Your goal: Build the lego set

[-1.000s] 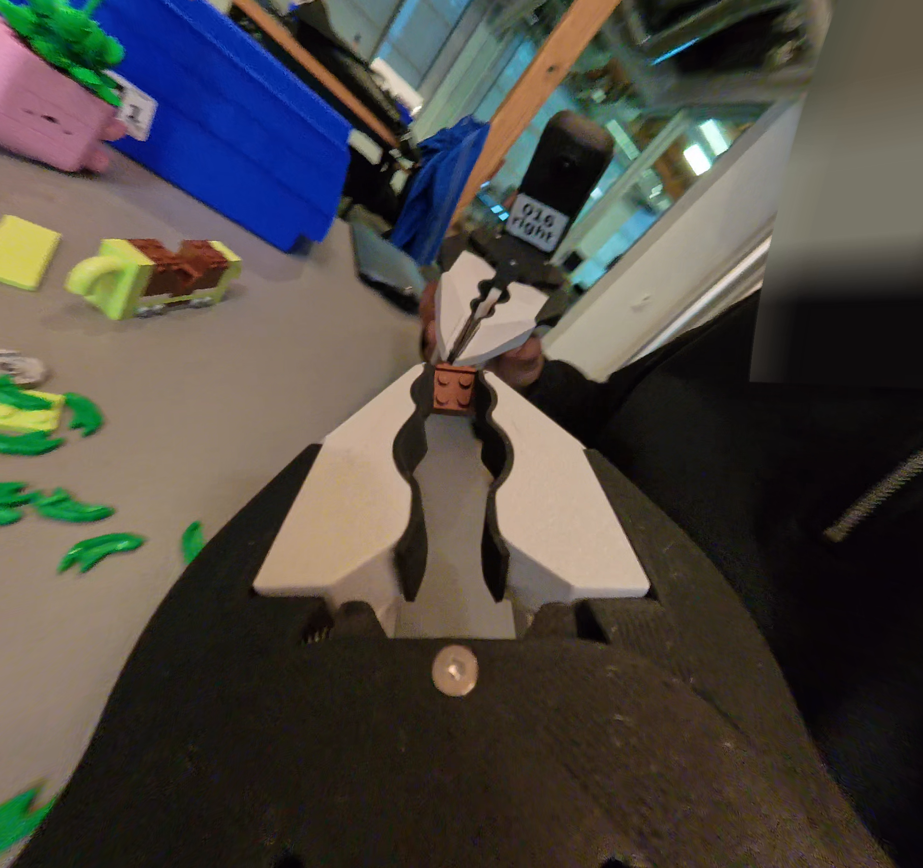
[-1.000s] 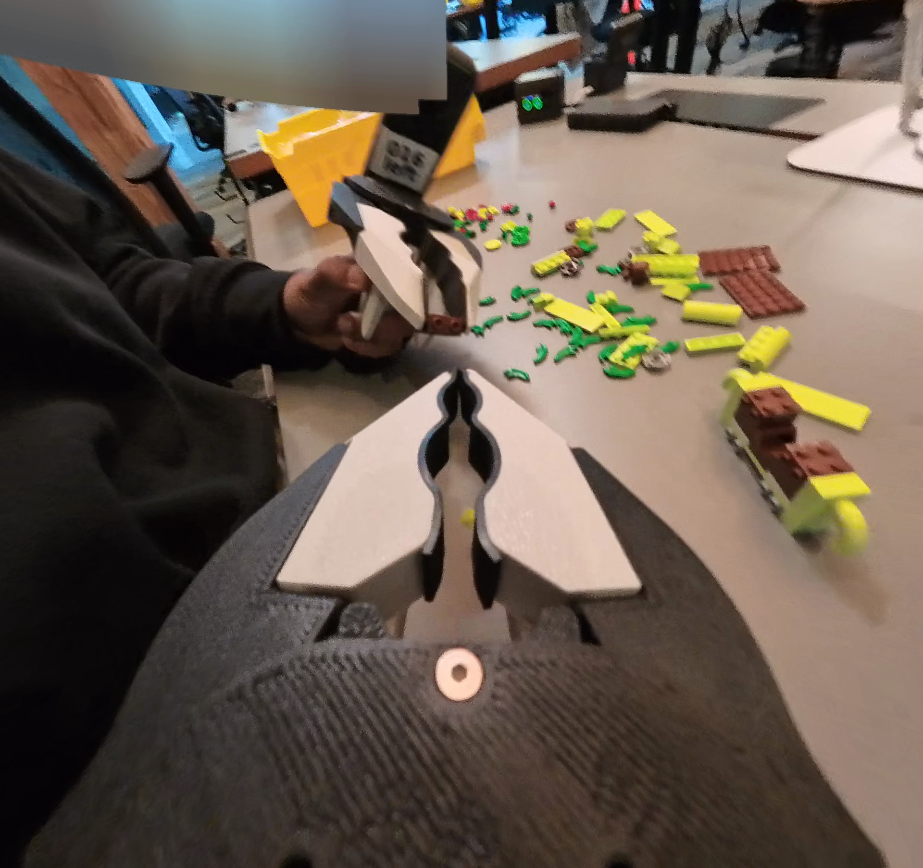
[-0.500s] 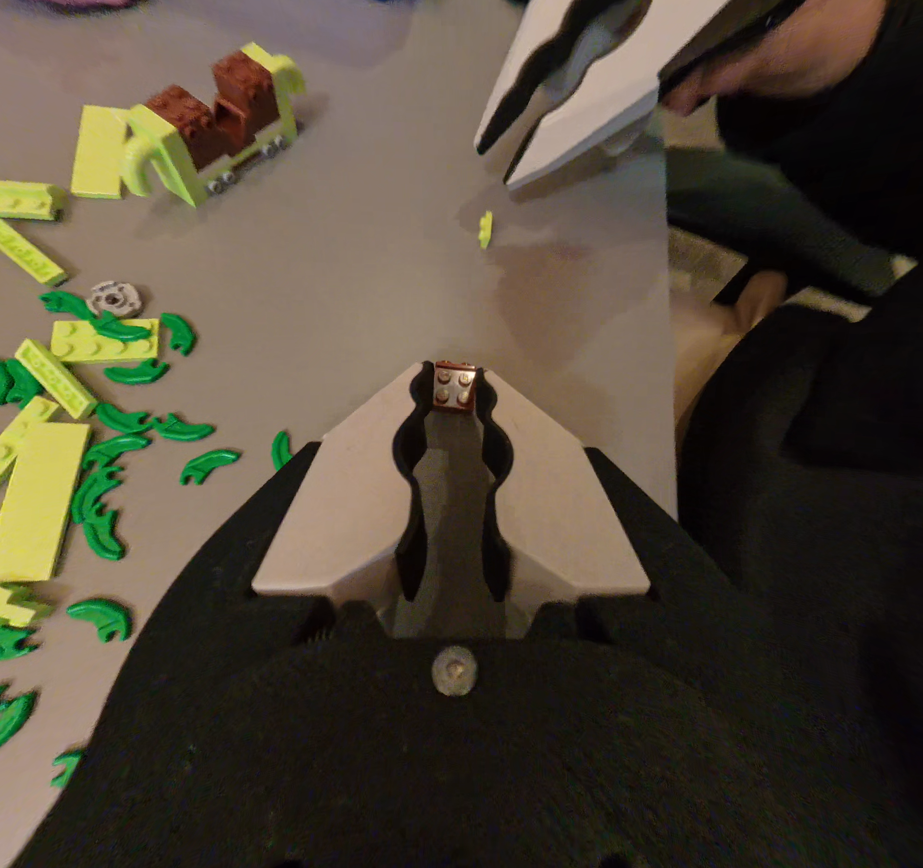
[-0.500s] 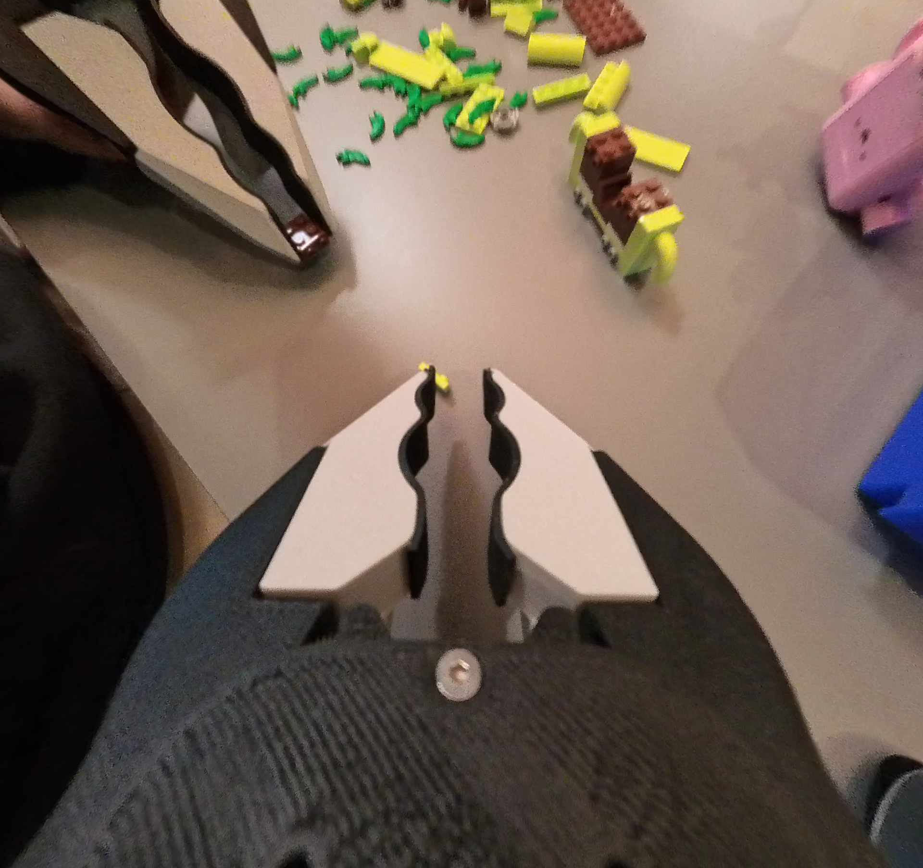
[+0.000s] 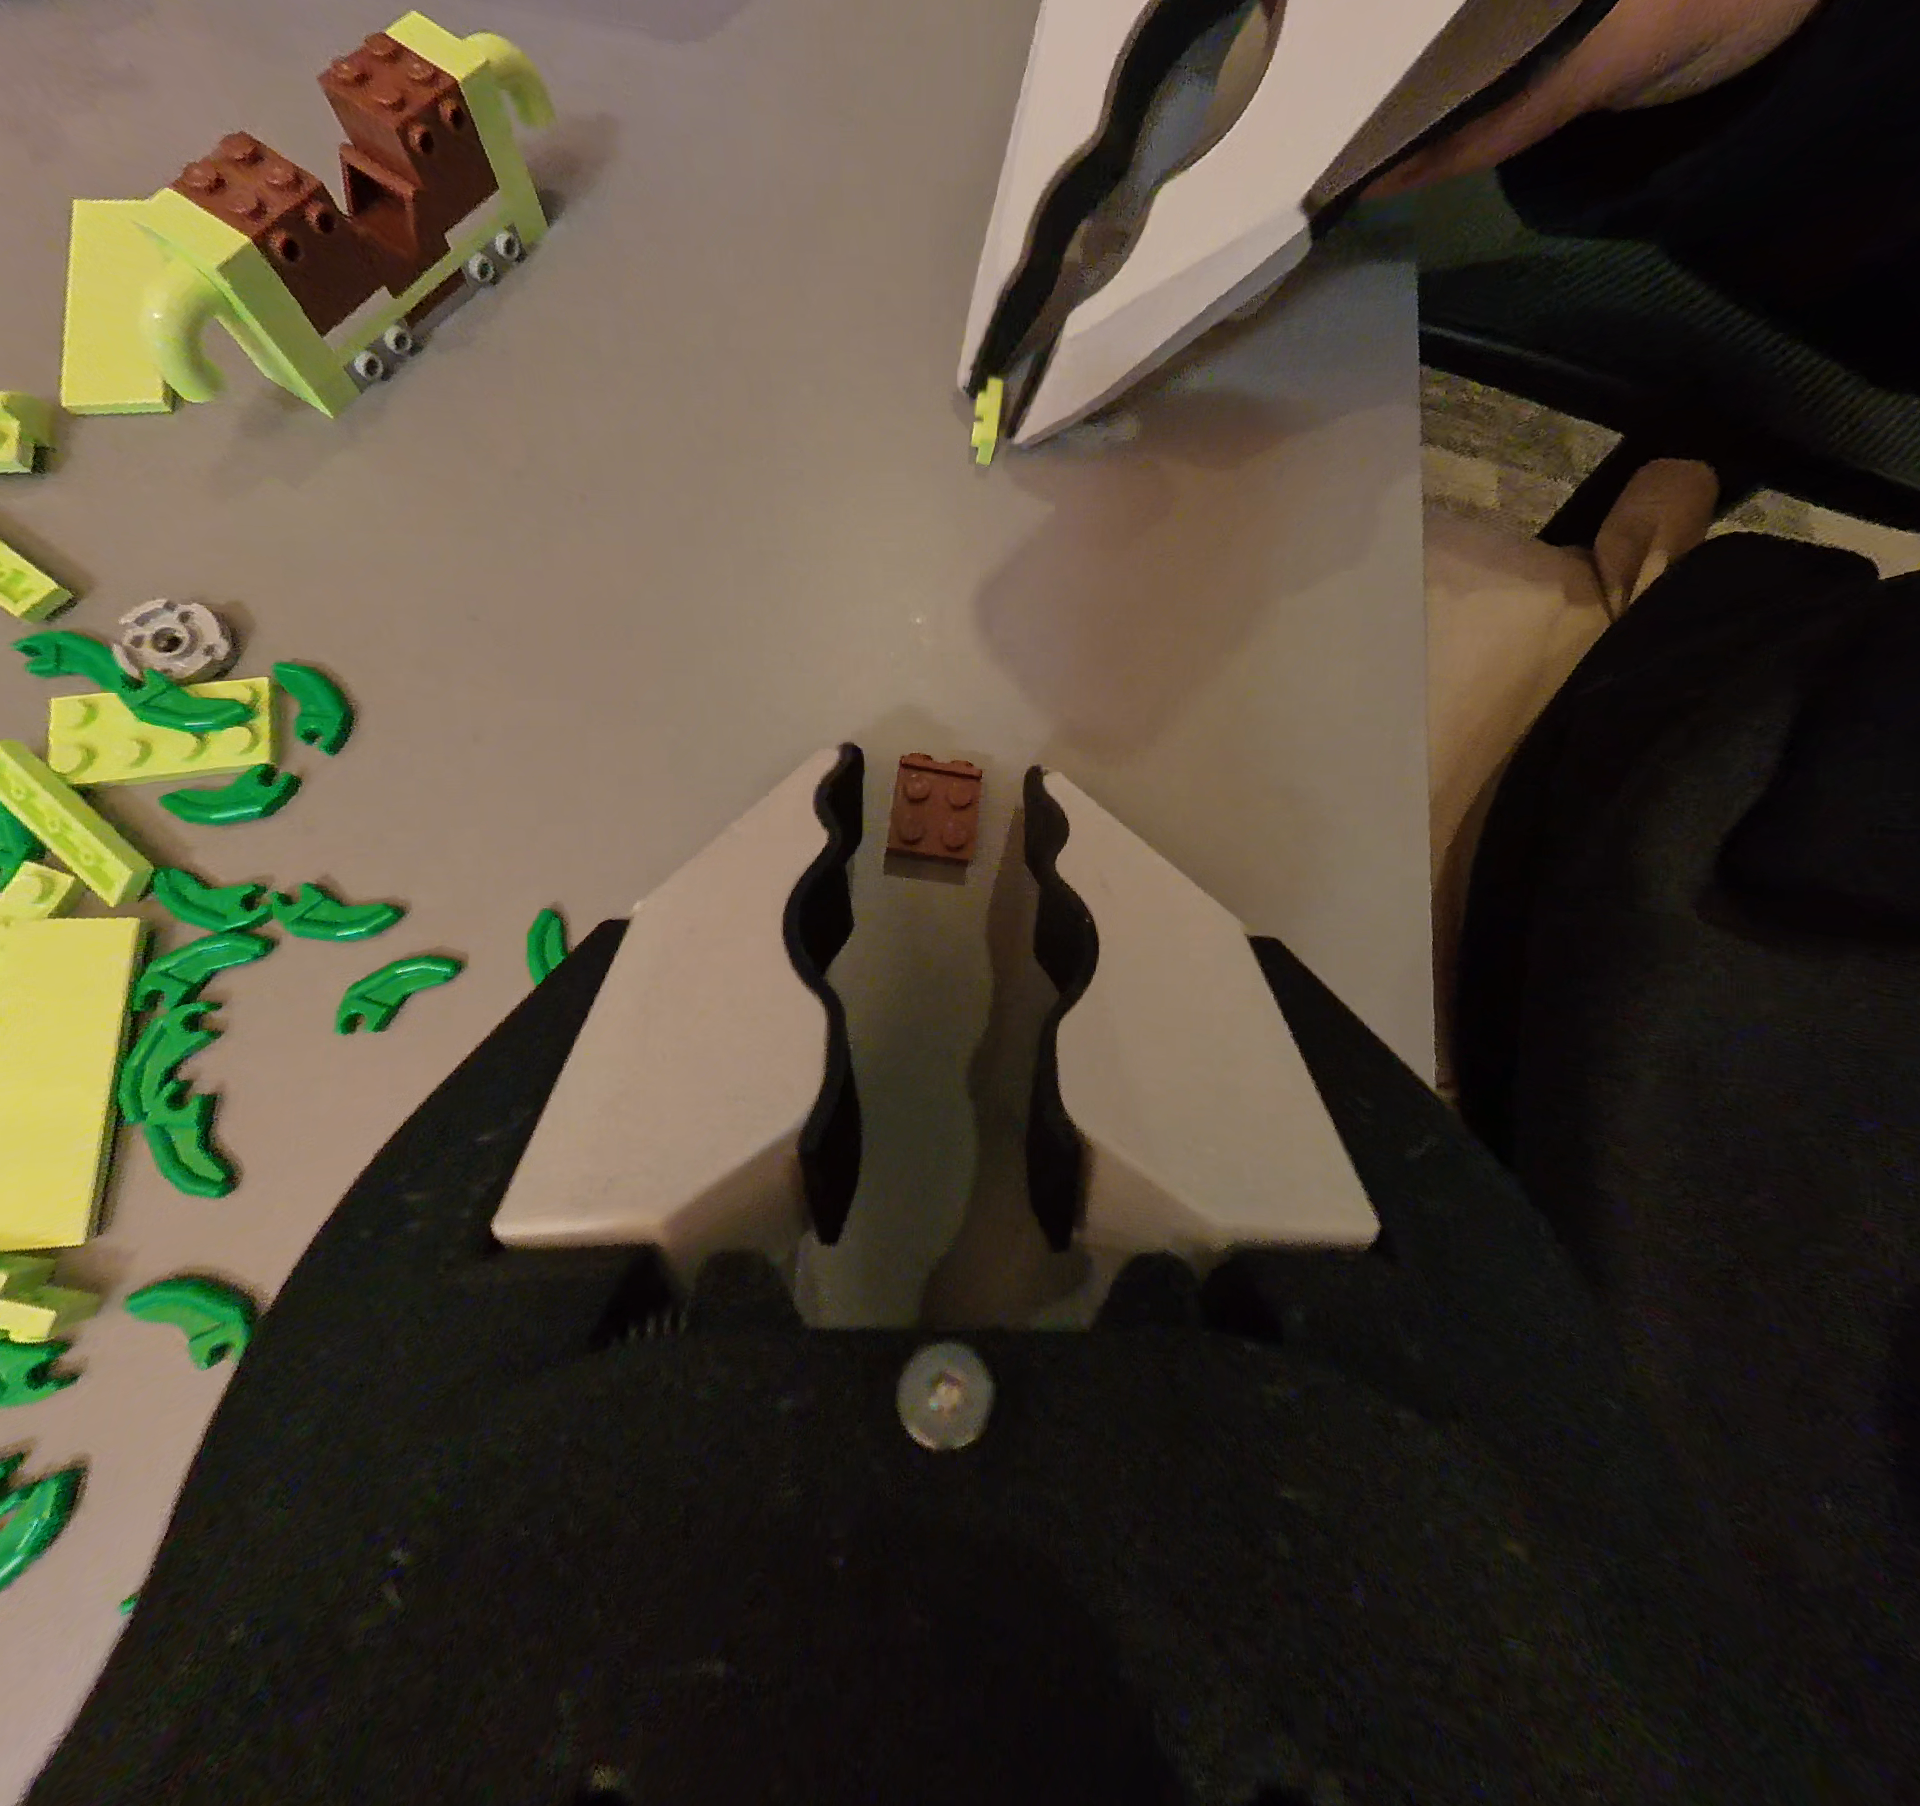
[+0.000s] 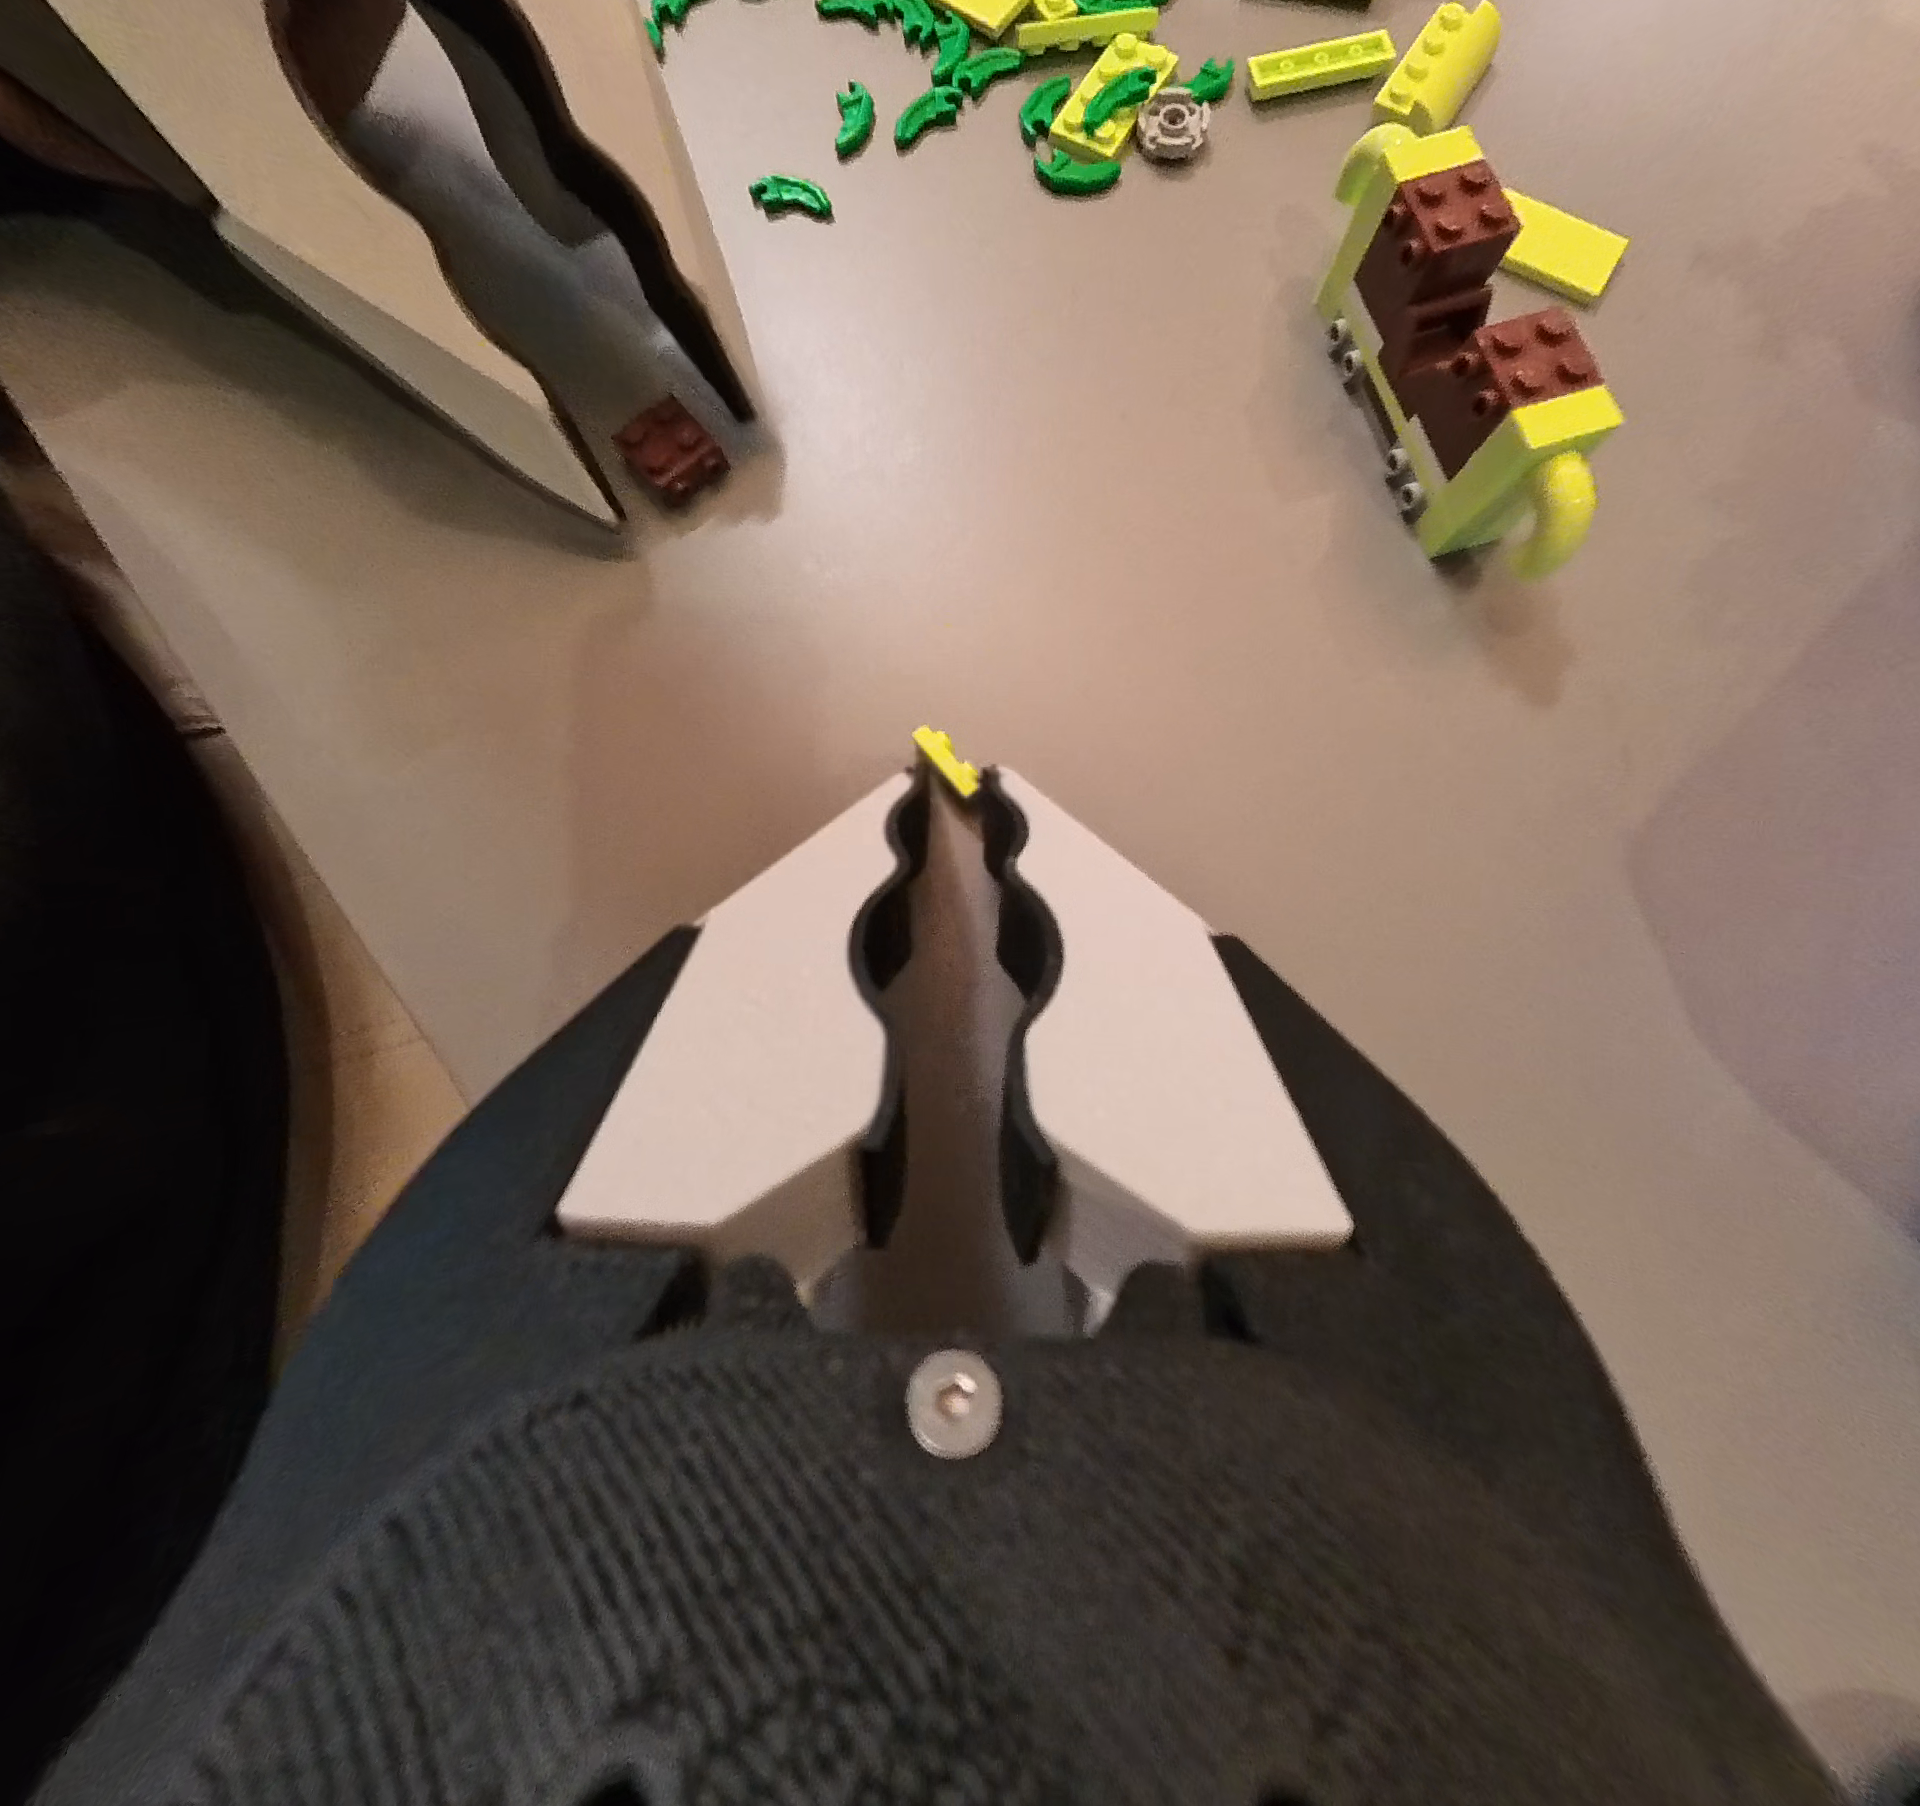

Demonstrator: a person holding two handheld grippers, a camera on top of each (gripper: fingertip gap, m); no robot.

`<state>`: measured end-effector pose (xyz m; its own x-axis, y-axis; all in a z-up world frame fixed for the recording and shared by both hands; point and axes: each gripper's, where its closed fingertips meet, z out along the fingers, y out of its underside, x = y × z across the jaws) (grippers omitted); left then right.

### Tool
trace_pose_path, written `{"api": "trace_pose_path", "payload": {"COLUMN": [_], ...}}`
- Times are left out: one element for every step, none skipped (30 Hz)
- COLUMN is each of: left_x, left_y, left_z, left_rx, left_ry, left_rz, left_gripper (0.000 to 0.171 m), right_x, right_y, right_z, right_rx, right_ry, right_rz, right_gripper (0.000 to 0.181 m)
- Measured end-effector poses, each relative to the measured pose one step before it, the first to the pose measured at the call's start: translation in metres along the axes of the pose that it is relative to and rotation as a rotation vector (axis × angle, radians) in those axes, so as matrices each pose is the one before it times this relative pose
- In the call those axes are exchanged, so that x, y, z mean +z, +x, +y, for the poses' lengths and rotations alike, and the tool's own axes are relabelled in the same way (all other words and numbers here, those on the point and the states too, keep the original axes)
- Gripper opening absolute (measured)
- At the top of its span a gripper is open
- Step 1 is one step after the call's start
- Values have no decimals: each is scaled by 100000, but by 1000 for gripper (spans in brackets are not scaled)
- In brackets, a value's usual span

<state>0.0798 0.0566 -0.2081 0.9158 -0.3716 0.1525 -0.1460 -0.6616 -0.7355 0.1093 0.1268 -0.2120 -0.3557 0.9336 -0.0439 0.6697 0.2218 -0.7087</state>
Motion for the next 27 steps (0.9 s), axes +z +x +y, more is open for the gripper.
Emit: {"api": "trace_pose_path", "payload": {"left_x": [-123, -140, -146, -125, -126, -95, -55, -13, 14, 44, 39, 29, 13, -11, -20, -32, -24, -42, -28, -34, -34, -29, -23, -19, -20, -16, -17], "left_y": [-14, -53, -71, -45, -56, -50, -37, -27, -10, 13, -4, 4, 7, 15, 12, -6, 4, 8, -1, 19, 1, 11, 23, 10, 3, -11, -12], "left_z": [-135, -157, -169, -185, -201, -178, -120, -37, 29, 39, 54, 26, 8, -7, -11, -27, -23, -15, 4, 1, -5, -8, -4, 7, 9, 9, 18], "left_rx": [-338, -591, -804, -834, -761, -595, -284, -7, 144, 240, 285, 268, 230, 131, -25, -111, -147, -143, -139, -117, -75, -46, -72, -88, -98, -81, -33], "left_ry": [1243, 1379, 1422, 1500, 1525, 1359, 878, 242, -212, -384, -388, -259, -85, 76, 163, 235, 262, 192, 124, 121, 169, 188, 109, 48, 34, -12, -83], "left_rz": [168, 82, 131, 277, 150, -65, -135, -211, -227, -185, -234, -238, -163, 46, 55, 65, 132, 126, 111, 95, 52, 78, 104, 106, 52, -11, -63], "left_gripper": [29, 29, 29, 29, 29, 29, 29, 28, 28, 28, 28, 28, 28, 28, 28, 28, 28, 28, 28, 28, 28, 28, 28, 28, 28, 28, 28], "right_x": [54, 45, 24, 1, -35, -57, -6, 63, 97, 77, -51, -97, -117, -133, -184, -201, -221, -234, -232, -221, -194, -170, -130, -50, 25, 87, 146], "right_y": [43, 33, 23, 89, 295, 334, 299, 270, 158, 78, -29, -123, -176, -253, -330, -386, -414, -365, -393, -415, -270, -76, 66, 99, 95, 122, 70], "right_z": [-11, -39, -46, -88, -154, -195, -125, 57, 241, 237, 66, -2, -47, -123, -202, -255, -292, -318, -327, -315, -232, -151, -55, 27, 113, 171, 213], "right_rx": [-1494, -1681, -2016, -2690, -3528, -4606, -5668, -6643, -7357, -7331, -6940, -5754, -4127, -2451, -795, 832, 2248, 3293, 4084, 4829, 5110, 4759, 4228, 3873, 3795, 3752, 3614], "right_ry": [-267, -217, -346, -323, 22, 111, -637, -2092, -3591, -3684, -2733, -2234, -1737, -861, 102, 971, 1625, 2058, 2425, 2543, 2279, 1970, 1681, 1202, 593, 115, -110], "right_rz": [1152, 1289, 1404, 2271, 4141, 5072, 5551, 5775, 5296, 4758, 3559, 2256, 1119, -129, -1506, -2743, -3523, -3799, -4436, -4933, -4264, -2981, -1934, -1654, -1475, -1192, -1296], "right_gripper": [4, 4, 3, 3, 3, 3, 3, 3, 3, 3, 3, 3, 3, 3, 3, 3, 5, 9, 16, 21, 24, 26, 26, 26, 27, 27, 28]}}
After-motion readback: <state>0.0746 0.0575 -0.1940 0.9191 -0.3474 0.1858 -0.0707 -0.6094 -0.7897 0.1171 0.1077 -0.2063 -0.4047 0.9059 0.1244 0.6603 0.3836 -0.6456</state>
